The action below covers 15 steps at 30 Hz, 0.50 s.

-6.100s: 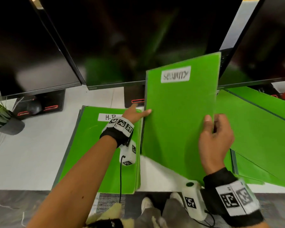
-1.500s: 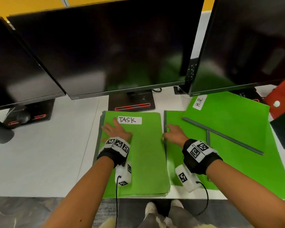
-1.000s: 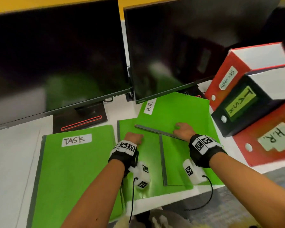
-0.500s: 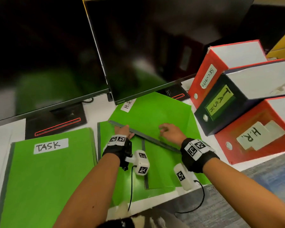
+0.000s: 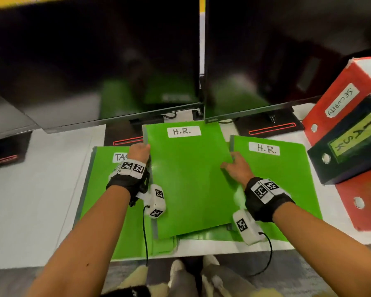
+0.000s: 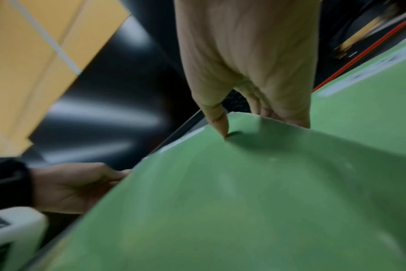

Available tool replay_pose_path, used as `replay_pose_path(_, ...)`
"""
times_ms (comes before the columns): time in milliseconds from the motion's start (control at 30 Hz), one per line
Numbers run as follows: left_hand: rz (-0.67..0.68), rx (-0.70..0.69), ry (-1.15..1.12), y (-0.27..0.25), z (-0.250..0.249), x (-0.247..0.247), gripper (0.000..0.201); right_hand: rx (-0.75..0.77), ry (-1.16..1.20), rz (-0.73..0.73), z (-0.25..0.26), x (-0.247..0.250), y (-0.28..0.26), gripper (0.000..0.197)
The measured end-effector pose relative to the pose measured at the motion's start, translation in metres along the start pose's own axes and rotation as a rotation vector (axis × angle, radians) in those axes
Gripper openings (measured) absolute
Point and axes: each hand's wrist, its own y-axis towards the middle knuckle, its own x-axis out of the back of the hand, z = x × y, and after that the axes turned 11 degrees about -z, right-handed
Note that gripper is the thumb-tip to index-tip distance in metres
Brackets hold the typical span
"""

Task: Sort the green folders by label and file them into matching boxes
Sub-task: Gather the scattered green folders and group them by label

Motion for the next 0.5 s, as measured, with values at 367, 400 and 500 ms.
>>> replay_pose_path(367,-0.099,0.105,0.328,0.039,0.085,0.09,0.062,0.005,-0.035,0.324,0.058,-0.11,-0.074,0.042)
replay_pose_path(400,-0.09,0.117,0.356,0.041,0.092,0.093,0.06,0.011,-0.068,0.322,0.058,-0.118,-0.075,0.046)
replay_pose_path(500,-0.059,0.171,0.429,0.043,0.109,0.099,0.06,0.03,-0.211,0.306,0.056,-0.135,-0.08,0.058)
